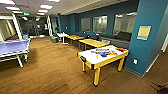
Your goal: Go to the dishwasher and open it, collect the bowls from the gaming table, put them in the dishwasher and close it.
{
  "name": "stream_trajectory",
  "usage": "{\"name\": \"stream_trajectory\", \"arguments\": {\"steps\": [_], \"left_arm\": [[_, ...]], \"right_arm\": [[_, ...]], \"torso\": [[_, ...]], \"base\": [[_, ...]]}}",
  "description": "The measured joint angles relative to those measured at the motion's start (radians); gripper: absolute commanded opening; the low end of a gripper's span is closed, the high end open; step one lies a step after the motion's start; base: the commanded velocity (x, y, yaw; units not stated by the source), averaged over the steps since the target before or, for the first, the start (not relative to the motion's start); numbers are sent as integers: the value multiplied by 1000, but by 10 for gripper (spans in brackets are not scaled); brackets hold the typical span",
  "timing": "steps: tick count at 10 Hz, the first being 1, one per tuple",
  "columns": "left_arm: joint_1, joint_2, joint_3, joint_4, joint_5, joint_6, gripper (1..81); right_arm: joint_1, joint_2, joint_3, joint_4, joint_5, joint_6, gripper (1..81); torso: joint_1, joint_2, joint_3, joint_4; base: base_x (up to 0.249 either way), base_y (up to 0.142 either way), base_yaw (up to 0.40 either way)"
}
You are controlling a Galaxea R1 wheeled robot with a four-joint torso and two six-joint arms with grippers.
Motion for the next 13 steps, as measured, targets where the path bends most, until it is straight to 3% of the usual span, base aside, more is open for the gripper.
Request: {"name": "stream_trajectory", "arguments": {"steps": [4, 10, 13], "left_arm": [[-3, 1, 0, 0, -2, 0, 811], [-6, -3, 0, 0, -4, 0, 811], [11, 1, 0, 0, 3, 0, 811]], "right_arm": [[3, -1, 0, 0, 0, 0, 811], [0, 3, 1, 0, 3, 0, 811], [-10, -1, 0, 0, -1, 0, 811]], "torso": [[0, 0, 0, 0], [-1, 0, 0, 0], [-2, 0, 0, 0]], "base": [[112, 0, 0], [89, 72, 0], [86, 0, 0]]}}
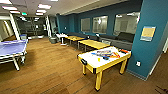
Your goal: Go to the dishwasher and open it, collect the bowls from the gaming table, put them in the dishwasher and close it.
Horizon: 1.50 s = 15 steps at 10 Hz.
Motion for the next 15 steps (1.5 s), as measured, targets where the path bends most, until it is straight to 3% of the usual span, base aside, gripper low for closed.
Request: {"name": "stream_trajectory", "arguments": {"steps": [5, 15], "left_arm": [[-7, 1, 0, 0, -1, 0, 811], [-10, 1, 0, 0, -1, 0, 811]], "right_arm": [[8, -1, 1, 0, 1, 0, 811], [5, 0, 1, 0, 1, 0, 811]], "torso": [[0, 0, 0, 0], [0, 0, 0, 0]], "base": [[86, 0, 0], [98, 73, 0]]}}
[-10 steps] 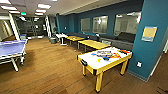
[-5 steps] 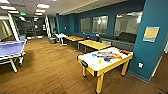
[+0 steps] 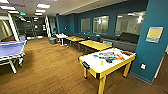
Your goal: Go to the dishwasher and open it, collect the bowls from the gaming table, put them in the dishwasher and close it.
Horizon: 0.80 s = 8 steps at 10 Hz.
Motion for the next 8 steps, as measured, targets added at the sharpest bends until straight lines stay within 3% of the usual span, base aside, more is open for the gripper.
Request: {"name": "stream_trajectory", "arguments": {"steps": [8], "left_arm": [[3, 0, 0, 0, 0, 0, 811]], "right_arm": [[-2, 1, 0, 0, 0, 0, 811]], "torso": [[0, 0, 0, 0]], "base": [[104, 70, 0]]}}
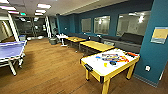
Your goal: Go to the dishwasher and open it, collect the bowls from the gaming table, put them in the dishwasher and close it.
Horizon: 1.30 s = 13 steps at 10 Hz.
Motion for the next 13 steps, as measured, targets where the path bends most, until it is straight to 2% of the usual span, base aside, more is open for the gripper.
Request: {"name": "stream_trajectory", "arguments": {"steps": [9, 13], "left_arm": [[0, -3, 0, 0, 0, 0, 811], [3, -10, 1, 0, 0, 0, 811]], "right_arm": [[2, 0, 1, 0, 0, 0, 811], [2, 5, 0, 0, 0, 0, 811]], "torso": [[-1, 0, 0, 0], [-2, 0, 0, 0]], "base": [[116, 61, 0], [131, 0, 0]]}}
